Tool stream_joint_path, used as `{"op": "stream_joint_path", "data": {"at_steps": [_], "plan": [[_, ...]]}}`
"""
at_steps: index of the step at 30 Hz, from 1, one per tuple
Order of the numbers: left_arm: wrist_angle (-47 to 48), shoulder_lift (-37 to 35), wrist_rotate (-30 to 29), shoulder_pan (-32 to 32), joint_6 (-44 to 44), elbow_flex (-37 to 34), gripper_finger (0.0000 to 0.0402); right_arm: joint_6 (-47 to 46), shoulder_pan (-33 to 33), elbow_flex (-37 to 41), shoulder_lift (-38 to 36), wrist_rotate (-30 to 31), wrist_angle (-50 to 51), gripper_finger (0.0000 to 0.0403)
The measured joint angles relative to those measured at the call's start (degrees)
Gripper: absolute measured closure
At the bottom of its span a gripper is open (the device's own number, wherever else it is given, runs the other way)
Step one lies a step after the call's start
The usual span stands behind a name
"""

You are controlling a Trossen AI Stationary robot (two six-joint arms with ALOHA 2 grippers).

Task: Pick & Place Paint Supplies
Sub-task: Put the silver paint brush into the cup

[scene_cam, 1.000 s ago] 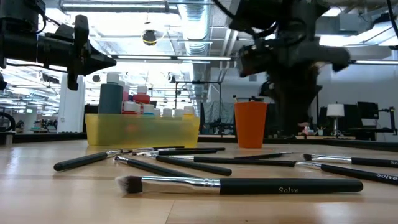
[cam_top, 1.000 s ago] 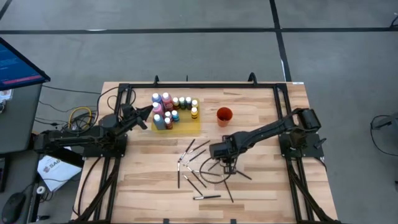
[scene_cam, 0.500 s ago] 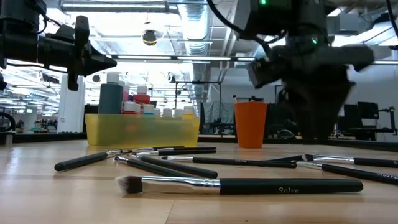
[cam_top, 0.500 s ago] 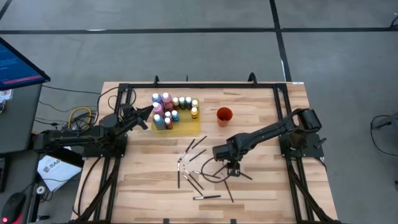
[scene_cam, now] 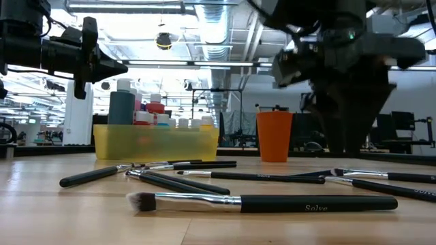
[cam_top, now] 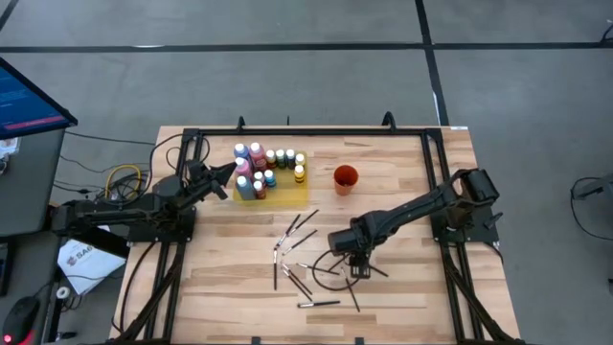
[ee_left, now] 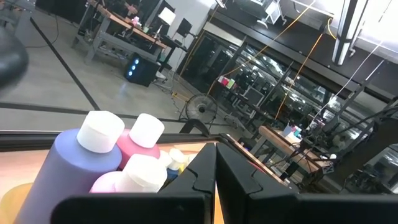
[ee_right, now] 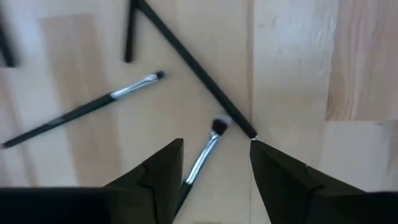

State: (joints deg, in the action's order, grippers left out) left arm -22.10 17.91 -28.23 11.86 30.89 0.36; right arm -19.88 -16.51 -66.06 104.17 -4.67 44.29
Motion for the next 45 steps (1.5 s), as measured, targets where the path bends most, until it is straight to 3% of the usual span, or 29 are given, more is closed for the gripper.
{"op": "stream_joint_path", "data": {"at_steps": [18,21,28,34,45], "plan": [[-0.8,0.8,0.0,0.0,0.0,0.0,0.04,-1.0,0.7,-0.3,6.4,0.4,-3.4,0.0235],[-0.9,0.9,0.0,0.1,0.0,0.0,0.04,-0.9,0.1,-0.3,6.5,2.4,-3.2,0.0265],[-1.1,1.0,0.0,0.1,0.0,0.0,0.04,-0.6,0.3,-0.2,6.3,3.6,-2.5,0.0387],[-1.2,1.0,0.0,0.1,0.0,0.0,0.04,-0.3,0.2,0.0,4.8,5.0,-1.9,0.0398],[-1.4,1.0,0.0,0.1,0.0,0.0,0.04,-0.1,2.2,0.2,-5.3,7.9,1.6,0.0402]]}}
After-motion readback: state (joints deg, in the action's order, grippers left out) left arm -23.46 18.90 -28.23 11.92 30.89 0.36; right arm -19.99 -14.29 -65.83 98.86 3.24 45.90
